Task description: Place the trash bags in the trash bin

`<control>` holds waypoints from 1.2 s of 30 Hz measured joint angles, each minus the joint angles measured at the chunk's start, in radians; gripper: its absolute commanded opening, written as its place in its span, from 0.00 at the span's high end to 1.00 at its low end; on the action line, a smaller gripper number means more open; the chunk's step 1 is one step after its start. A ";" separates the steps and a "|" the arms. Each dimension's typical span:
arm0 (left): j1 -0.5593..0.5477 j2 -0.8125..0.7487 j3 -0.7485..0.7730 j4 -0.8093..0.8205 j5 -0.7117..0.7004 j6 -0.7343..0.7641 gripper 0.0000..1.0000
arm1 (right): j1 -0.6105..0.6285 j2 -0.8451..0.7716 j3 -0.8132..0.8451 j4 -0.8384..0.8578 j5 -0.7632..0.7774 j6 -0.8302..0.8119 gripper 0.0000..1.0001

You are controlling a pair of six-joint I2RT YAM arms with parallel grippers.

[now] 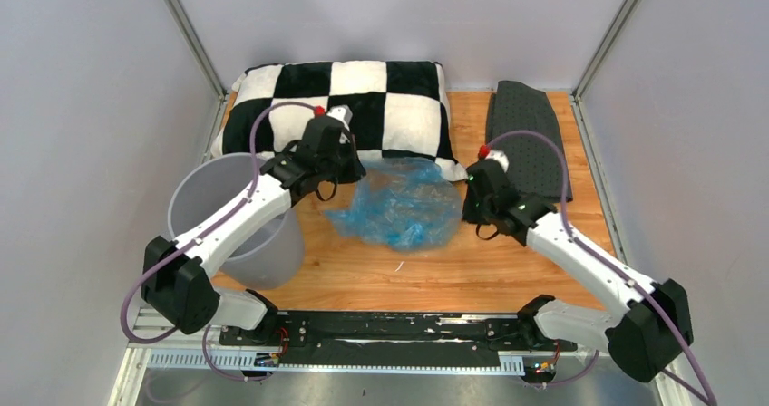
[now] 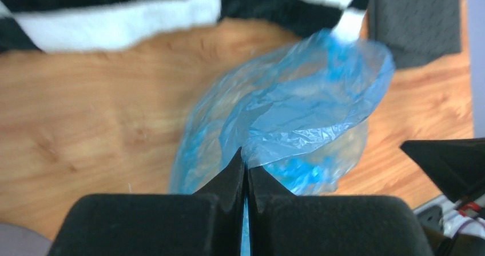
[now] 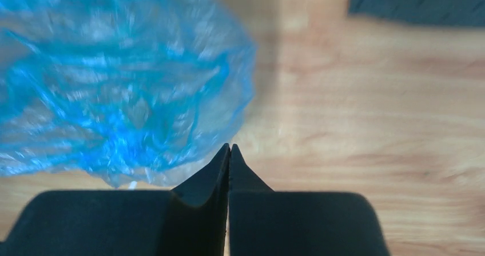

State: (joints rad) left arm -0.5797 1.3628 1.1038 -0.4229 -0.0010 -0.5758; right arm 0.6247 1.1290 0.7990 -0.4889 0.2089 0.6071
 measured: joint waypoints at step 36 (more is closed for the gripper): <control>-0.187 -0.089 0.006 0.075 0.258 -0.033 1.00 | -0.008 -0.159 0.011 0.156 -0.135 0.034 0.25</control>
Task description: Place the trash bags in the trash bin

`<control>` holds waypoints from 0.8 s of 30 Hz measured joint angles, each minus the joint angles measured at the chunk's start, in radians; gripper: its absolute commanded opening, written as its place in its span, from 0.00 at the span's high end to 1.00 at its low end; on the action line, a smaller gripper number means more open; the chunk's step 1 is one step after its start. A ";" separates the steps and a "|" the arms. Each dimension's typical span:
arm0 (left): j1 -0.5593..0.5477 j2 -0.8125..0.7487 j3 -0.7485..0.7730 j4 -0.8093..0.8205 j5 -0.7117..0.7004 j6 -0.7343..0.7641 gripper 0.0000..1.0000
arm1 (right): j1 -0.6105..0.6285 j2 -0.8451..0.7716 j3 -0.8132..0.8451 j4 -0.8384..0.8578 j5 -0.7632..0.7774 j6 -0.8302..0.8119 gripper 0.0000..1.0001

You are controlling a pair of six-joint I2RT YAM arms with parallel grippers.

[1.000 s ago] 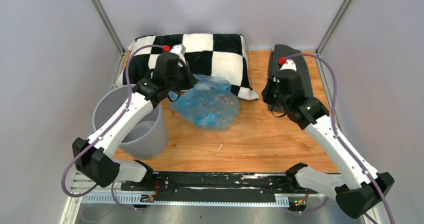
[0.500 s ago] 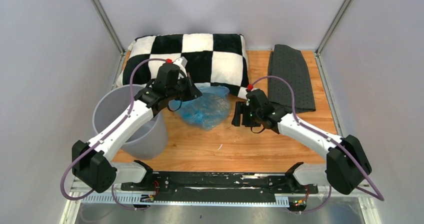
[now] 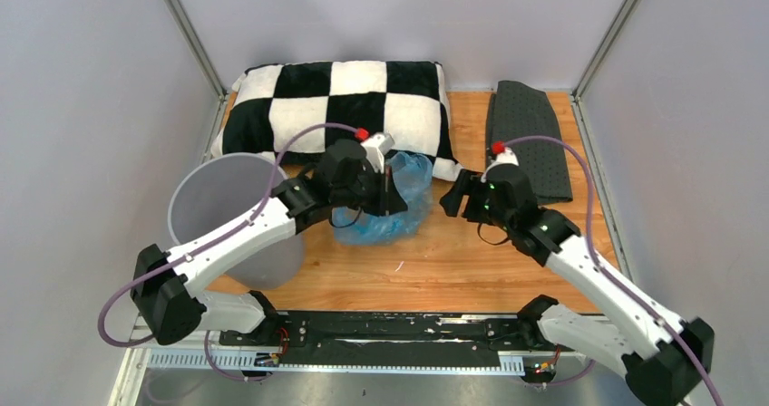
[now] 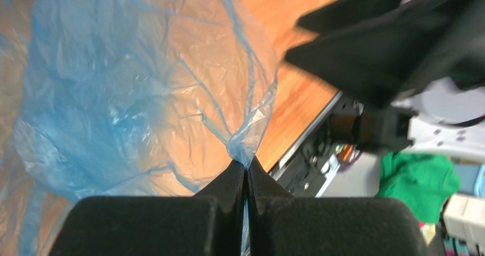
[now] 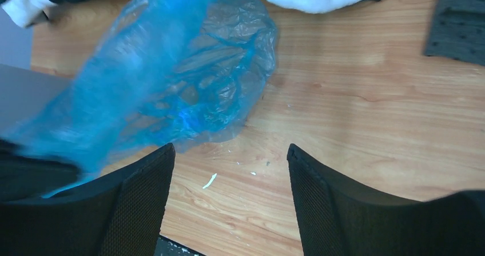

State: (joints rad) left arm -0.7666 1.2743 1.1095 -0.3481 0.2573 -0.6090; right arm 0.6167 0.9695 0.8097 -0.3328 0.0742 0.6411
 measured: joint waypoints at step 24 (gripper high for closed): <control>-0.228 0.203 -0.277 0.295 0.031 -0.057 0.92 | 0.006 -0.018 -0.246 -0.026 -0.151 0.134 0.24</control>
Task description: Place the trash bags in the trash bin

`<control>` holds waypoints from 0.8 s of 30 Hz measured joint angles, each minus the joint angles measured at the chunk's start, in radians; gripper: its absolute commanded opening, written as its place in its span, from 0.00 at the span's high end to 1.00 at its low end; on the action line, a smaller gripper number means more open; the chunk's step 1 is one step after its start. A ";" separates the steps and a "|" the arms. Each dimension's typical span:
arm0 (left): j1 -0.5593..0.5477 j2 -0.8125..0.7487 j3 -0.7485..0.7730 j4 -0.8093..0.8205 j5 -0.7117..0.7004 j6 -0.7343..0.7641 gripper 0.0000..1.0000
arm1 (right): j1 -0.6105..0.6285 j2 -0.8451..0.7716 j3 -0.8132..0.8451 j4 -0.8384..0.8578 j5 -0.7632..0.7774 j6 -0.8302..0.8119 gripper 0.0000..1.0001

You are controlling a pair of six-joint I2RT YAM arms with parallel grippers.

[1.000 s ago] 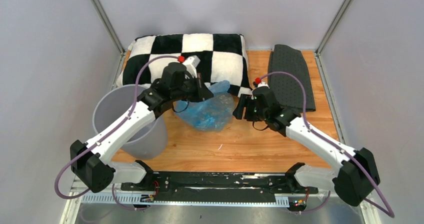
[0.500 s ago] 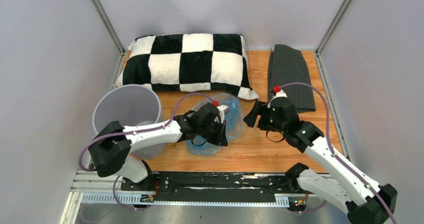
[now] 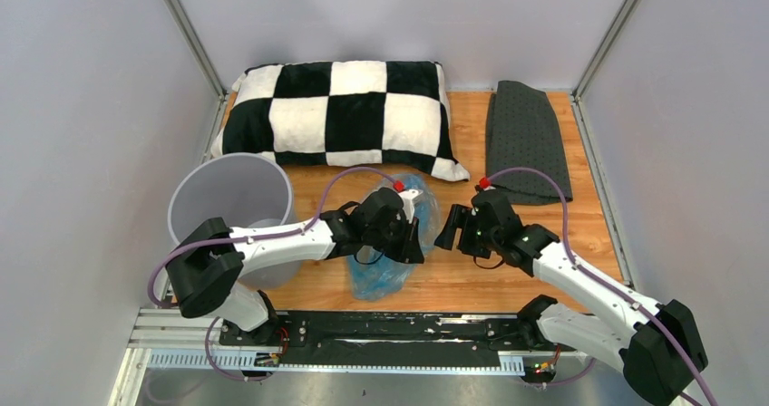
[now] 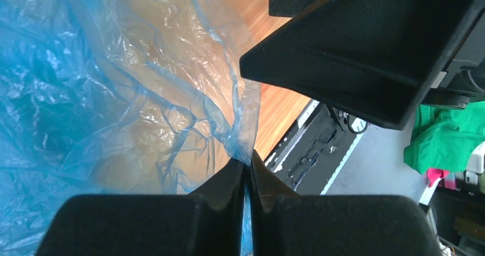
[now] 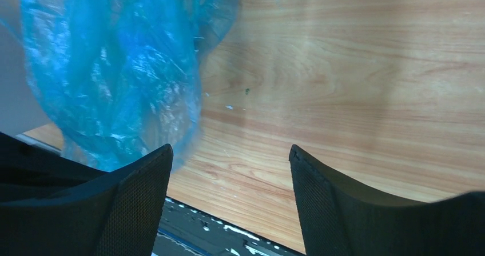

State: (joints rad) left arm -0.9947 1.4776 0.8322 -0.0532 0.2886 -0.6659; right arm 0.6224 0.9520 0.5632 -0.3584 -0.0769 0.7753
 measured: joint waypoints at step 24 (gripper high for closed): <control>-0.036 0.100 0.098 0.022 -0.001 0.020 0.51 | 0.000 0.040 -0.059 0.171 -0.059 0.130 1.00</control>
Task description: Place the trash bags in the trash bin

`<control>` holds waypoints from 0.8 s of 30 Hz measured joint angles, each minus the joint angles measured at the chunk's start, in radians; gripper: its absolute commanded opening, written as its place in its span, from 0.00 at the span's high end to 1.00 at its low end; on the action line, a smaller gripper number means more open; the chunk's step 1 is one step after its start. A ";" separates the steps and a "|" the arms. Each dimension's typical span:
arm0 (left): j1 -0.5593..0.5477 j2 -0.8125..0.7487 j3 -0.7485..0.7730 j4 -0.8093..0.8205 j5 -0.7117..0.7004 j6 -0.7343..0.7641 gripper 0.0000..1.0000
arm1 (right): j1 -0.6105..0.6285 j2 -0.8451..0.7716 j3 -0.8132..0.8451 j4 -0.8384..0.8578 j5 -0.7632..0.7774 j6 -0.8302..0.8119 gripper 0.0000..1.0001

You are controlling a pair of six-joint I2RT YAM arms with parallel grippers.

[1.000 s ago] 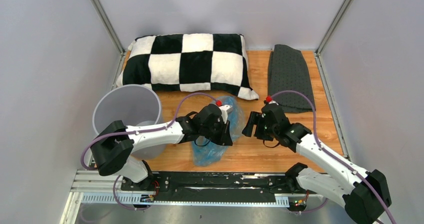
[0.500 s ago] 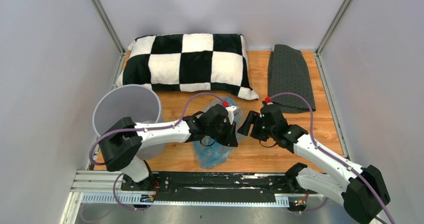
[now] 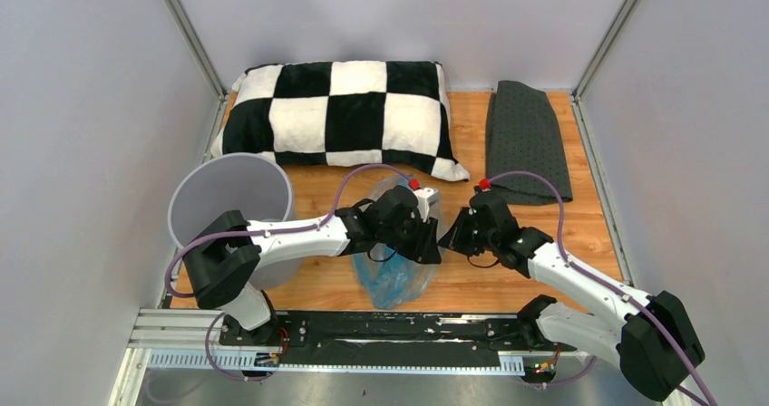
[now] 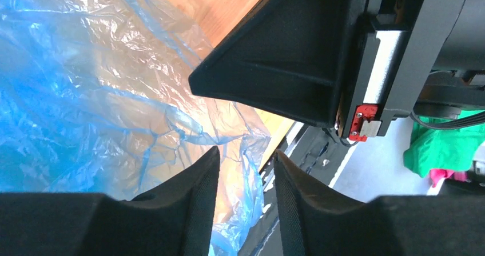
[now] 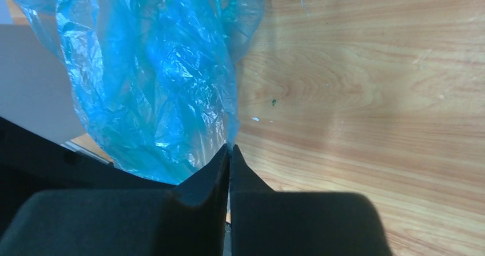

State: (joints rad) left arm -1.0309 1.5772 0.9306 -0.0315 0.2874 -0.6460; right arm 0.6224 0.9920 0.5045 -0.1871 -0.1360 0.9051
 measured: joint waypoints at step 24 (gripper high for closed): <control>0.157 -0.370 0.016 -0.422 -0.421 0.145 0.37 | 0.000 -0.051 0.045 -0.204 0.272 -0.190 1.00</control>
State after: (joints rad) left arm -0.8742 1.2076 0.9463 -0.4538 -0.1337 -0.5014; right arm 0.6220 0.9413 0.5491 -0.3916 0.1364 0.7155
